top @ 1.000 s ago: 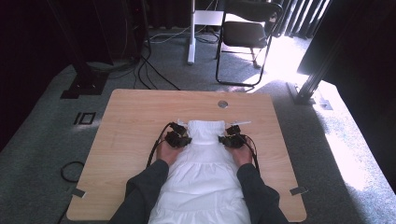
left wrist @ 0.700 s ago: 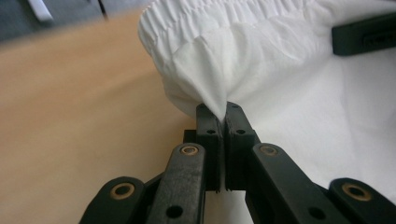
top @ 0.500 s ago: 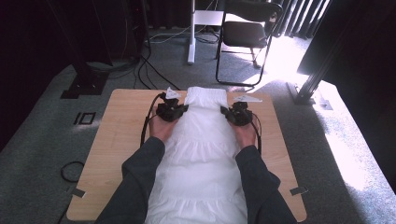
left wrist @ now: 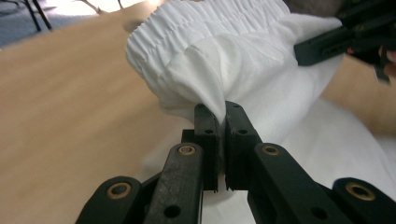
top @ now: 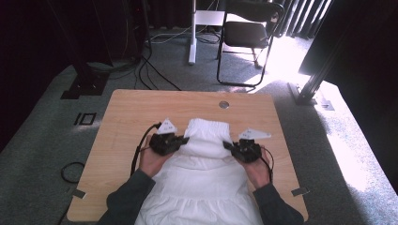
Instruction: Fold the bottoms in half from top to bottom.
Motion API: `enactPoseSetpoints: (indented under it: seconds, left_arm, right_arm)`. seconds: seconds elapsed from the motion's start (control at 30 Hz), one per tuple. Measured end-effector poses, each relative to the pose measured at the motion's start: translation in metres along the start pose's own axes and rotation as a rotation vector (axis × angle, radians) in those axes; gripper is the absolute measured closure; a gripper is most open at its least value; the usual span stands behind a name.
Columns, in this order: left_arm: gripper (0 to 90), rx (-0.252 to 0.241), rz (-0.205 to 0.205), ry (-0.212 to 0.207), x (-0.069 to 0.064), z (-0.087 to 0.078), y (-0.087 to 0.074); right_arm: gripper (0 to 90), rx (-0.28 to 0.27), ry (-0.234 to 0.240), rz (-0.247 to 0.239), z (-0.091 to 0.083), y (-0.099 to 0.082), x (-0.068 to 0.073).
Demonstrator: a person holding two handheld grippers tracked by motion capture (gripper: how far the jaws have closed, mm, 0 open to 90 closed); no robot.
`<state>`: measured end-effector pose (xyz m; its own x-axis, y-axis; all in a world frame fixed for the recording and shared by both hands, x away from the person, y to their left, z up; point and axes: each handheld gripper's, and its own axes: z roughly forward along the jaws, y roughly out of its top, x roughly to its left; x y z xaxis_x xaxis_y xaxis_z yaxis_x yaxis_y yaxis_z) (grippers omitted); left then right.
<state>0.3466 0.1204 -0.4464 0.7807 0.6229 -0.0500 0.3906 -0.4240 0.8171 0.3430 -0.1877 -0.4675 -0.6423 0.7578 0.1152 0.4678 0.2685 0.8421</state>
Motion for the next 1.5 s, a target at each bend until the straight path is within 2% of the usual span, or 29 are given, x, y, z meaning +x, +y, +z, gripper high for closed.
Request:
enactPoseSetpoints:
  seconds: [0.07,0.13,0.17,0.2,0.27,0.3,0.33,0.4,0.5,0.53,0.57,0.6,0.63,0.73,0.9,0.97,1.0,1.03,1.07,1.1,1.13,1.2,1.27,1.4,1.43,1.47,1.5]
  left_arm:
    - [86.7,0.025,-0.003,-0.028,-0.012,-0.003,-0.021]
    - [86.4,0.086,0.019,-0.038,-0.022,-0.002,-0.044]
    - [86.2,0.086,0.019,-0.038,-0.022,-0.002,-0.044]
    - [86.2,0.119,-0.014,-0.063,-0.029,0.001,-0.067]
    - [85.9,0.19,-0.008,-0.07,-0.036,0.01,-0.087]
    - [85.9,0.19,-0.008,-0.07,-0.036,0.01,-0.087]
    - [85.8,0.236,-0.013,-0.077,-0.036,0.019,-0.099]
    - [85.9,0.238,-0.028,-0.079,-0.031,0.024,-0.102]
    - [86.1,0.235,-0.012,-0.073,-0.026,0.029,-0.101]
    - [86.2,0.232,-0.009,-0.06,-0.019,0.035,-0.096]
    - [86.2,0.232,-0.009,-0.06,-0.019,0.035,-0.096]
    - [86.2,0.241,-0.001,-0.035,-0.01,0.042,-0.089]
    - [86.2,0.244,-0.01,-0.026,-0.004,0.046,-0.085]
    - [86.2,0.268,0.004,0.004,0.015,0.061,-0.07]
    - [86.2,0.28,-0.018,0.042,0.048,0.09,-0.044]
    - [86.0,0.286,-0.02,0.07,0.058,0.099,-0.035]
    - [86.0,0.286,-0.02,0.07,0.058,0.099,-0.035]
    - [86.0,0.286,-0.02,0.07,0.058,0.099,-0.035]
    - [85.8,0.298,-0.018,0.108,0.068,0.11,-0.025]
    - [85.8,0.303,-0.018,0.122,0.072,0.114,-0.022]
    - [85.7,0.308,-0.021,0.129,0.074,0.116,-0.019]
    - [85.7,0.313,-0.048,0.147,0.08,0.122,-0.014]
    - [85.9,0.314,-0.084,0.181,0.084,0.128,-0.008]
    - [87.7,0.316,-0.092,0.176,0.084,0.126,-0.008]
    - [87.7,0.313,-0.085,0.174,0.082,0.124,-0.007]
    - [88.1,0.299,-0.071,0.164,0.078,0.116,-0.004]
    - [88.2,0.299,-0.071,0.164,0.078,0.116,-0.004]
  right_arm:
    - [84.3,0.018,0.024,-0.004,-0.004,-0.017,0.011]
    - [84.2,0.048,0.042,-0.005,-0.005,-0.034,0.022]
    - [84.2,0.064,0.049,-0.005,-0.004,-0.043,0.027]
    - [84.2,0.086,0.06,-0.008,-0.002,-0.052,0.031]
    - [84.1,0.14,0.065,-0.02,0.004,-0.066,0.039]
    - [84.1,0.14,0.065,-0.02,0.004,-0.066,0.039]
    - [84.1,0.186,0.068,-0.024,0.011,-0.078,0.044]
    - [83.9,0.228,0.047,-0.038,0.02,-0.086,0.046]
    - [83.4,0.234,0.042,-0.023,0.027,-0.087,0.044]
    - [83.3,0.242,0.015,-0.018,0.034,-0.081,0.04]
    - [83.3,0.242,0.015,-0.018,0.034,-0.081,0.04]
    - [83.1,0.244,-0.013,-0.031,0.043,-0.074,0.035]
    - [83.1,0.246,-0.022,-0.028,0.047,-0.071,0.033]
    - [82.8,0.255,-0.061,-0.052,0.063,-0.057,0.022]
    - [82.7,0.262,-0.104,-0.022,0.09,-0.034,-0.007]
    - [82.6,0.266,-0.113,-0.013,0.101,-0.024,-0.019]
    - [82.6,0.266,-0.113,-0.013,0.101,-0.024,-0.019]
    - [82.6,0.267,-0.115,-0.011,0.106,-0.019,-0.025]
    - [82.4,0.272,-0.12,0.009,0.119,-0.008,-0.039]
    - [82.4,0.272,-0.12,0.009,0.119,-0.008,-0.039]
    - [81.5,0.286,-0.133,-0.005,0.127,0.0,-0.047]
    - [81.3,0.291,-0.146,0.002,0.131,0.004,-0.051]
    - [81.7,0.28,-0.182,0.051,0.14,0.01,-0.057]
    - [84.4,0.274,-0.197,0.044,0.14,0.011,-0.054]
    - [84.4,0.274,-0.197,0.044,0.14,0.011,-0.054]
    - [85.1,0.248,-0.188,0.065,0.133,0.01,-0.053]
    - [85.1,0.248,-0.188,0.065,0.133,0.01,-0.053]
